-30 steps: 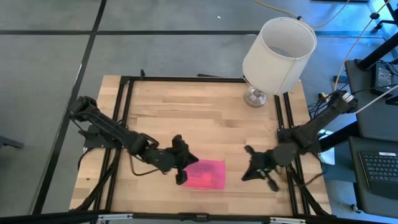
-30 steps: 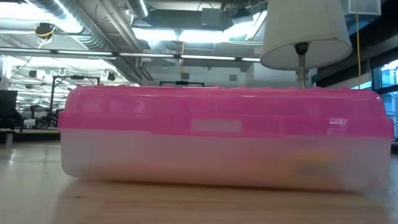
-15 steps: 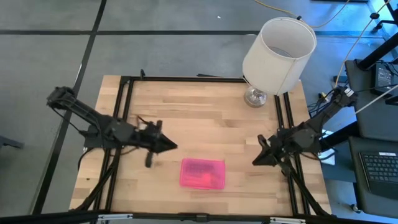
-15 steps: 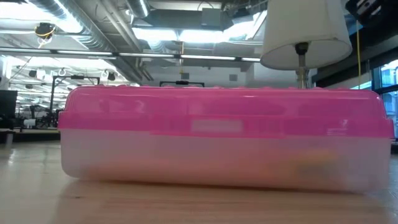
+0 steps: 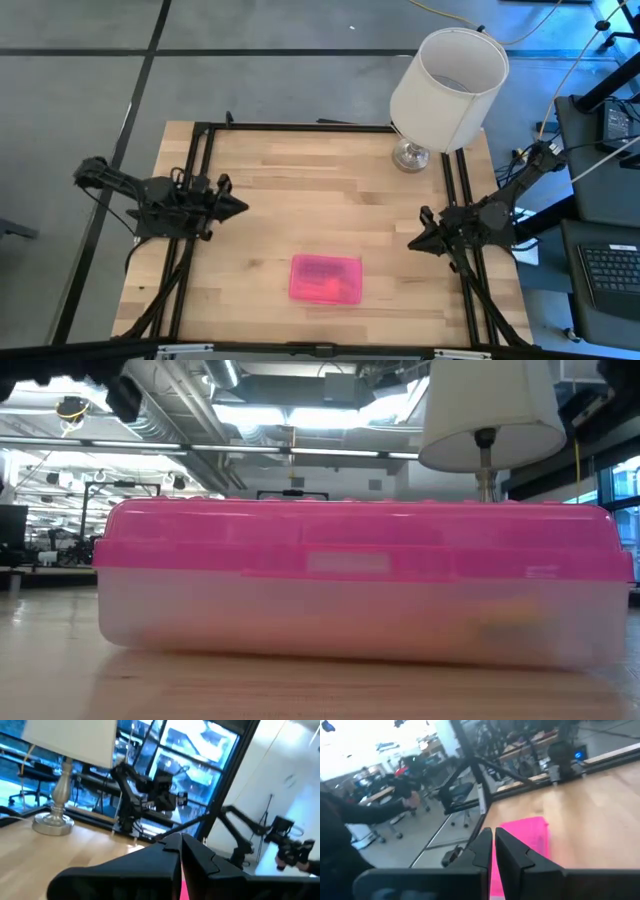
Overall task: Pick & place school supplies into a supply box
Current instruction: Return to Home Position
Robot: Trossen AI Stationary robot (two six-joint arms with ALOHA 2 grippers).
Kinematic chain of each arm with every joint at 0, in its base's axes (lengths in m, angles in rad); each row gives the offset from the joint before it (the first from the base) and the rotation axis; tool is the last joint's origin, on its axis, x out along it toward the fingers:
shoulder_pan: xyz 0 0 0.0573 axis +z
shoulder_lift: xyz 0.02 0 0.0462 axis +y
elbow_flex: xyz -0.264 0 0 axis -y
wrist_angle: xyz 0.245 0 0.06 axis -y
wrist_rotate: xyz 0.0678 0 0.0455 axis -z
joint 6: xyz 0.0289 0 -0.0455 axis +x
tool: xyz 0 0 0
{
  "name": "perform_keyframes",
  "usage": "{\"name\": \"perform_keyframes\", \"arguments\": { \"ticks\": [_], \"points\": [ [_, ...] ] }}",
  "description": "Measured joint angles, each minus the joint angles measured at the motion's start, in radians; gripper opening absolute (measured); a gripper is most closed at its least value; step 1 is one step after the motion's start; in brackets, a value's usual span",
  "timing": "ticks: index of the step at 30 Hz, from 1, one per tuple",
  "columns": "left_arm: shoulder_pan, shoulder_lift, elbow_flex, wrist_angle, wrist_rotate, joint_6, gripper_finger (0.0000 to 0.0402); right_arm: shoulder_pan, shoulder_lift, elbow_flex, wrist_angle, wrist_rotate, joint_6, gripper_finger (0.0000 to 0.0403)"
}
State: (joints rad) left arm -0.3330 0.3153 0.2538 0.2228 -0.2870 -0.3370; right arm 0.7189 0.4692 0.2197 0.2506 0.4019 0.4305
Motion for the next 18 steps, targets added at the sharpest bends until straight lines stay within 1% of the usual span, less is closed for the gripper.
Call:
{"name": "perform_keyframes", "arguments": {
  "ticks": [6,10,13,18],
  "points": [
    [0.042,-0.206,-0.118,-0.048,0.02,-0.026,0.0006,0.0,-0.096,-0.13,0.141,0.011,-0.019,0.0028],
    [0.076,-0.289,-0.175,-0.058,0.035,-0.035,0.0006,0.0,-0.153,-0.208,0.249,0.011,-0.088,0.0028],
    [0.103,-0.314,-0.197,-0.084,0.063,-0.047,0.0006,0.0,-0.186,-0.213,0.226,0.021,-0.115,0.0028],
    [0.157,-0.315,-0.2,-0.201,0.058,-0.074,0.0006,0.0,-0.243,-0.213,0.18,0.025,-0.152,0.0028]
  ]
}}
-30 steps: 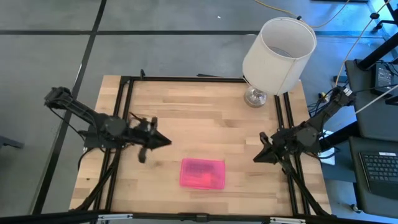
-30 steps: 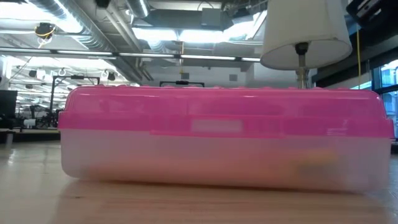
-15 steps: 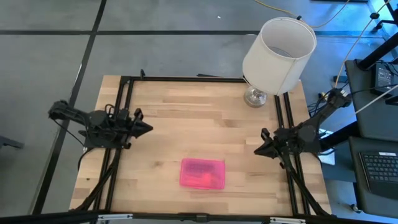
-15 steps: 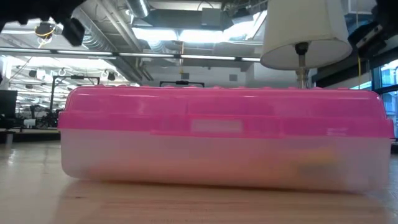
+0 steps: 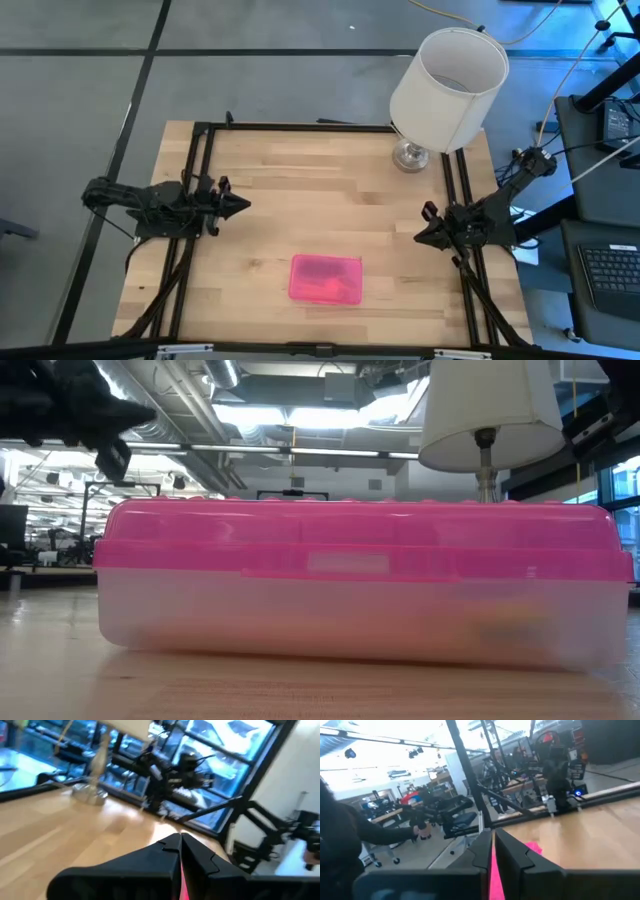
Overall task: Pick & place school supplies into a supply box
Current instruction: Return to Home Position
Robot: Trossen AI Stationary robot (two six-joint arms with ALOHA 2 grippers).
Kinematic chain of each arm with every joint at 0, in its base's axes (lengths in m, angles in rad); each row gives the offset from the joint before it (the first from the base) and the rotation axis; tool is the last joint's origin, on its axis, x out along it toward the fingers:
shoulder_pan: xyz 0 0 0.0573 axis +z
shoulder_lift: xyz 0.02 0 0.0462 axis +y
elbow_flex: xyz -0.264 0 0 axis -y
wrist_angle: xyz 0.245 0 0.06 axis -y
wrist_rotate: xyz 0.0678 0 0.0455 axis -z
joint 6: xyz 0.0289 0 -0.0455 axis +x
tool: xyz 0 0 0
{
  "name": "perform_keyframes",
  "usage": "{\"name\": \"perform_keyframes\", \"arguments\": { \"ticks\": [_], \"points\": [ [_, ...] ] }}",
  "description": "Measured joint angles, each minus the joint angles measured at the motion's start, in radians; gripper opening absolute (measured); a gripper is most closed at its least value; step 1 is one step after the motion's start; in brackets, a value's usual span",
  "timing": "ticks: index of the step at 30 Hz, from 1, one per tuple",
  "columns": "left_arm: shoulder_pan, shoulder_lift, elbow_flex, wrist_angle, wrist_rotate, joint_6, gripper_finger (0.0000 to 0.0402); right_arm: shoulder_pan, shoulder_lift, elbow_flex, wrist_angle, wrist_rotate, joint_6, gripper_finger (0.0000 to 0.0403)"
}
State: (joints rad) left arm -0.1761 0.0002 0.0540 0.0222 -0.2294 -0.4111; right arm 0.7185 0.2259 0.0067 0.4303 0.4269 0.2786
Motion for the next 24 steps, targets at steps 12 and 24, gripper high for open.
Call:
{"name": "perform_keyframes", "arguments": {
  "ticks": [12,24],
  "points": [
    [0.183,0.0,0.0,-0.05,0.119,0.022,0.0006,0.0,-0.225,0.0,-0.246,0.089,0.0,0.0028],
    [0.322,0.0,0.0,-0.08,0.207,0.078,0.0006,0.0,-0.223,0.0,-0.347,0.22,-0.078,0.0028]
  ]
}}
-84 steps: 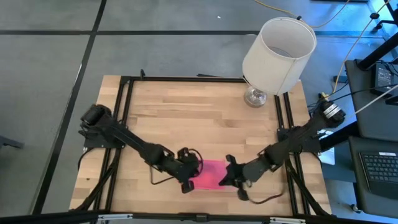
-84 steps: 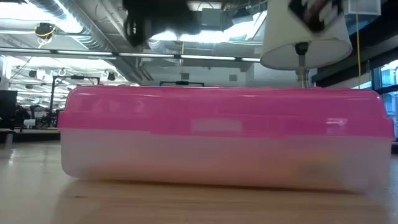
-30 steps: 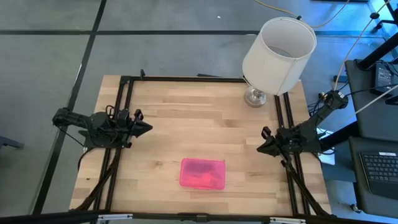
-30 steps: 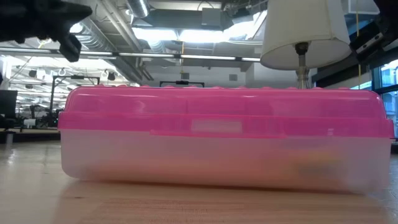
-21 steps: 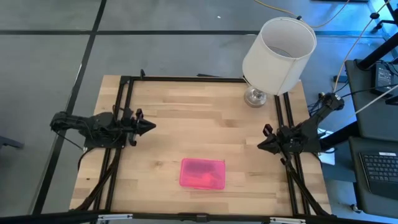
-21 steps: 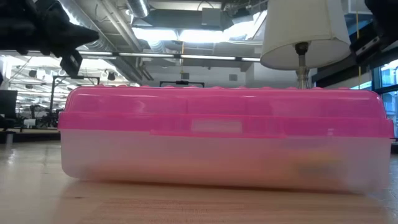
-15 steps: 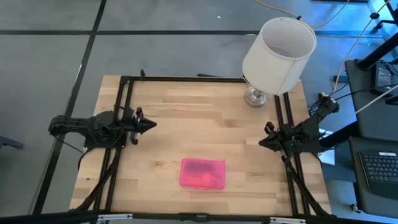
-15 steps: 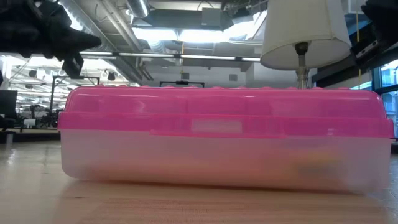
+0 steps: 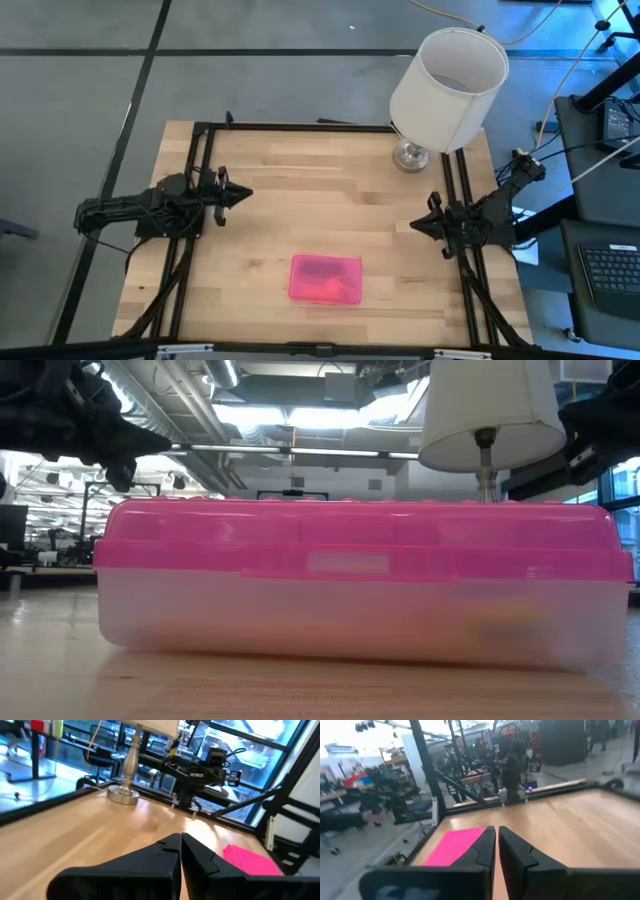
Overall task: Pick & place school supplies into a supply box
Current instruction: Return to Home Position
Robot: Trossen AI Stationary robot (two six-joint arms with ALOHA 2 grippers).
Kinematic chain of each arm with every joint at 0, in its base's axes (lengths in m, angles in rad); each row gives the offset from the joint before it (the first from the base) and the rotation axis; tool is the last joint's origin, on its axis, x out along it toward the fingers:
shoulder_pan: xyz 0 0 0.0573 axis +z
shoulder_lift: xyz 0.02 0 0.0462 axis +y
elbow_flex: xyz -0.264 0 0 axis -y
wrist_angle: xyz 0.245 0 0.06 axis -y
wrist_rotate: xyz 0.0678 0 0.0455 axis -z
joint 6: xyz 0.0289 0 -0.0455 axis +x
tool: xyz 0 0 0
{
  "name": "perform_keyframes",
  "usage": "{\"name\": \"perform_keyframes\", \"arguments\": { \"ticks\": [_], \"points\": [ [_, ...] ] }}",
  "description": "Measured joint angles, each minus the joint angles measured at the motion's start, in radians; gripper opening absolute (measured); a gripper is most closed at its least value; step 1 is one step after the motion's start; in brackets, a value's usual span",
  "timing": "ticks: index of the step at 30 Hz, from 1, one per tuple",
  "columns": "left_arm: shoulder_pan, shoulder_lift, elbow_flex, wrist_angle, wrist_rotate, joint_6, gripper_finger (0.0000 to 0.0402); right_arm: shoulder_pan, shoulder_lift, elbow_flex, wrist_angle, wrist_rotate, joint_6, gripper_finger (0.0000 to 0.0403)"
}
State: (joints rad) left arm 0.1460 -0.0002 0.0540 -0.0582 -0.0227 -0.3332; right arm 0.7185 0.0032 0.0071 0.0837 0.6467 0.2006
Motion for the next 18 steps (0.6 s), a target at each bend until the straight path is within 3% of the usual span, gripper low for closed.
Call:
{"name": "perform_keyframes", "arguments": {
  "ticks": [5,18],
  "points": [
    [0.009,0.0,0.0,-0.04,-0.034,0.045,0.0006,0.0,0.0,0.0,0.0,-0.006,-0.13,0.0028],
    [0.008,0.0,0.0,-0.051,-0.045,0.041,0.0006,0.0,0.0,0.0,0.0,-0.012,-0.129,0.0028]
  ]
}}
